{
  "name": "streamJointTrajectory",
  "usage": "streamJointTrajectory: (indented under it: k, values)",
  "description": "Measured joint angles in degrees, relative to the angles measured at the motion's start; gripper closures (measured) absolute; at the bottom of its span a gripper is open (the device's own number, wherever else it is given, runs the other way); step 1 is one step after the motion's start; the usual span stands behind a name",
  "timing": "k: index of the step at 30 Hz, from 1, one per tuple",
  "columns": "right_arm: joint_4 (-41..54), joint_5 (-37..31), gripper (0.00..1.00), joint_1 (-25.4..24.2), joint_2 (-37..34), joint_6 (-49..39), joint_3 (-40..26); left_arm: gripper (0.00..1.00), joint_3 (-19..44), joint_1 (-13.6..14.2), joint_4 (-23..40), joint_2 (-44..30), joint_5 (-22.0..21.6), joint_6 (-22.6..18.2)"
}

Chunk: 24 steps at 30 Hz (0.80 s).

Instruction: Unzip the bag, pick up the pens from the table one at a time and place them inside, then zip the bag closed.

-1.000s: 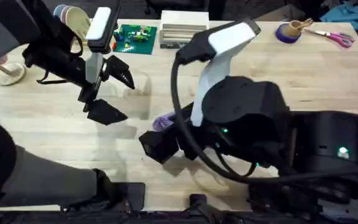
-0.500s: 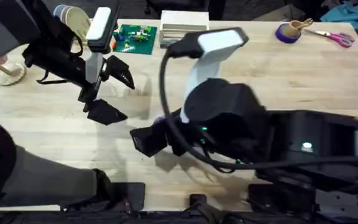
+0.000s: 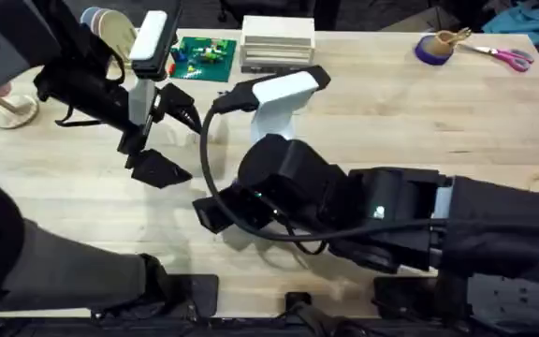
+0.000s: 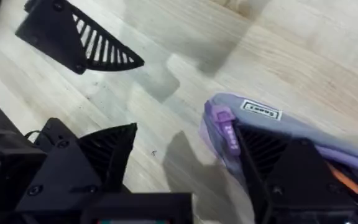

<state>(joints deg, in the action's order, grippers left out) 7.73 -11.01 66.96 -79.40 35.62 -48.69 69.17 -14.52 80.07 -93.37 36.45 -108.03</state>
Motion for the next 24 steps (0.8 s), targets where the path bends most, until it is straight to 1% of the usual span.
streamJointTrajectory:
  k: [7, 10, 18, 23, 24]
  values:
    - [0.01, -1.81, 0.162, 0.00, -0.17, 0.03, 0.00, 0.007, 0.00, 0.00, 0.02, -0.01, 0.00, 0.00]
    - [0.02, -3.20, 0.234, -0.37, -0.17, 1.68, 0.00, 0.007, 0.00, 0.00, 0.02, -0.01, 0.00, -0.02]
    - [1.51, -3.58, 0.372, -2.70, -0.17, 6.24, 0.00, 0.007, 0.00, 0.00, 0.07, 0.01, 0.00, -0.02]
    - [1.76, -4.39, 0.530, -3.17, -0.22, 8.11, 0.00, 0.007, 0.00, 0.00, 0.07, -0.01, 0.00, -0.02]
    - [1.77, -4.43, 0.544, -3.17, -0.30, 8.22, 0.00, 0.007, 0.00, 0.00, 0.04, -0.01, 0.00, -0.02]
